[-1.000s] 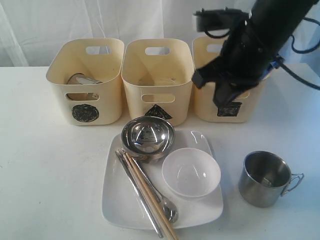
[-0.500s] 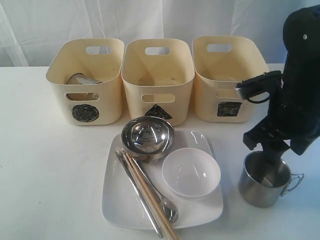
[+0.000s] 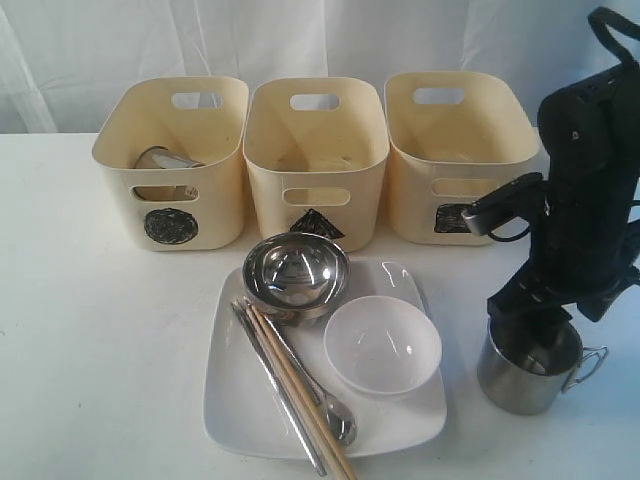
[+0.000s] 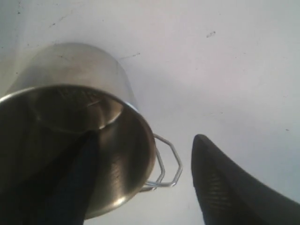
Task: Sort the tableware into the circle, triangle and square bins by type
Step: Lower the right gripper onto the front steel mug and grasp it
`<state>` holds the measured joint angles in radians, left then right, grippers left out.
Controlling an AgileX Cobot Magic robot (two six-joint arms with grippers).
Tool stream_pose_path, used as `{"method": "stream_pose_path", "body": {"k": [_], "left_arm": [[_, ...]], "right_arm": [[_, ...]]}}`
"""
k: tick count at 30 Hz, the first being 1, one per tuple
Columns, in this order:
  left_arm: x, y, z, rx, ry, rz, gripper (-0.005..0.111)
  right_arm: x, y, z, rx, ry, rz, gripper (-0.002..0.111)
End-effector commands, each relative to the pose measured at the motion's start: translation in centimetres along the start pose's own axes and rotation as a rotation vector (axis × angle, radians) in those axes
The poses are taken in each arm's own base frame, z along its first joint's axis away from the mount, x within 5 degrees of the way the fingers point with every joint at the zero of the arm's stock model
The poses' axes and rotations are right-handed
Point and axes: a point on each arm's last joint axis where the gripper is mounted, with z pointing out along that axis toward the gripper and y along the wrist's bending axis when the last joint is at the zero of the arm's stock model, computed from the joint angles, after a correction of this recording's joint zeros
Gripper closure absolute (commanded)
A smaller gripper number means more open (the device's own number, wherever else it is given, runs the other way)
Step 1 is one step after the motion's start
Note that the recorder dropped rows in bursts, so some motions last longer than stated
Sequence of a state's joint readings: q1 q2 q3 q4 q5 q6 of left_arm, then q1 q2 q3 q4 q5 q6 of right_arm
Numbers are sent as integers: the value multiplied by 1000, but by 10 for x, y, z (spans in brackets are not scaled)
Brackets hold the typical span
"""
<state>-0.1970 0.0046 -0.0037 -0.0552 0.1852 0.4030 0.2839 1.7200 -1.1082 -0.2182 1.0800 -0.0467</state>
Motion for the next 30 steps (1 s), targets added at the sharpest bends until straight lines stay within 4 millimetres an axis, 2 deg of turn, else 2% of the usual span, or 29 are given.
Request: {"method": "stream_pose_path", "body": {"k": [1, 7, 12, 18, 22, 30], "left_arm": [[1, -1, 0, 3, -5, -4, 107], [1, -1, 0, 3, -5, -4, 107], [1, -1, 0, 3, -5, -4, 107], [1, -1, 0, 3, -5, -4, 107], [1, -1, 0, 3, -5, -4, 107], [1, -1, 0, 3, -5, -4, 107]], "right_arm": [[-1, 0, 6, -13, 15, 12, 53], [-2, 2, 7, -34, 9, 23, 55], [-3, 3, 7, -37, 1, 25, 77], [-4, 3, 7, -40, -11, 28, 89], [-4, 3, 7, -40, -11, 28, 106], [-4, 3, 7, -40, -8, 27, 108]]}}
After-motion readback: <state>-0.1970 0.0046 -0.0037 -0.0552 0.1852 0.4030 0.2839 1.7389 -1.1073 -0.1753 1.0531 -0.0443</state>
